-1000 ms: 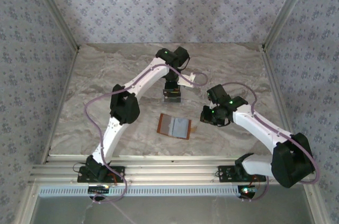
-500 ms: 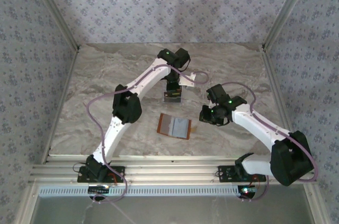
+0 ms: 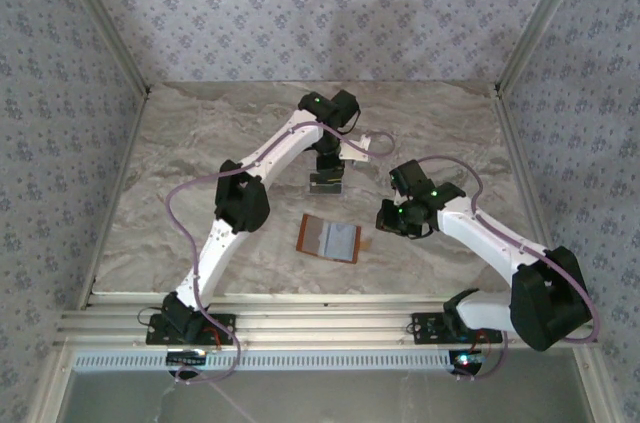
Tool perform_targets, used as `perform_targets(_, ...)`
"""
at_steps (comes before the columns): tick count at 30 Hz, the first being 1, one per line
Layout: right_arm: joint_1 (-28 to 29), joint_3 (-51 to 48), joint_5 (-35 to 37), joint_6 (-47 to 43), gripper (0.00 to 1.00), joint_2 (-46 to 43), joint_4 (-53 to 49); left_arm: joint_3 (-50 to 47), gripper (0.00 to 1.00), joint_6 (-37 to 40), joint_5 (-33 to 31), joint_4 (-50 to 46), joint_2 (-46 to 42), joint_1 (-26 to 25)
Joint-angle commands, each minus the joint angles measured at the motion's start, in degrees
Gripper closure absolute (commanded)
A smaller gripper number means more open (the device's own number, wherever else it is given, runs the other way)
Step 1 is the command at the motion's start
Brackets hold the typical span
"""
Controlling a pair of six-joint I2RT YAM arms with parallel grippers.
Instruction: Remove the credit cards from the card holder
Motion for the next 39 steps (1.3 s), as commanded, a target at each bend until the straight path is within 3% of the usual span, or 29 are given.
perform_targets(1,-0.14,-0.50,0.02,-0.90,0.80,-0.59,-0.61,2.78,0.70,0.04,-0.29,-0.76,0.75,0.32)
perform_targets(11,-0.02,-0.16,-0.48,-0.91,0.79,-0.48,-0.07,1.89,0.69,-7.24,3.70,2.85,-3.57,0.32)
perform_targets(18,0.86,0.46,-1.43,-0.89,0.74,0.82,0.60,-17.11,0.70,-18.06,7.69,17.33,-15.75,-0.20)
perform_targets(29,3.51,3.74,-1.65,-0.97,0.69,6.72,1.26,-53.03,0.70,-45.13,4.89,43.95,-38.88,-0.99)
perform_targets(39,5.78,4.59,-1.19,-2.91,0.65,10.72,1.27,-71.31,0.68,-76.31,8.52,60.13,-48.65,-1.00)
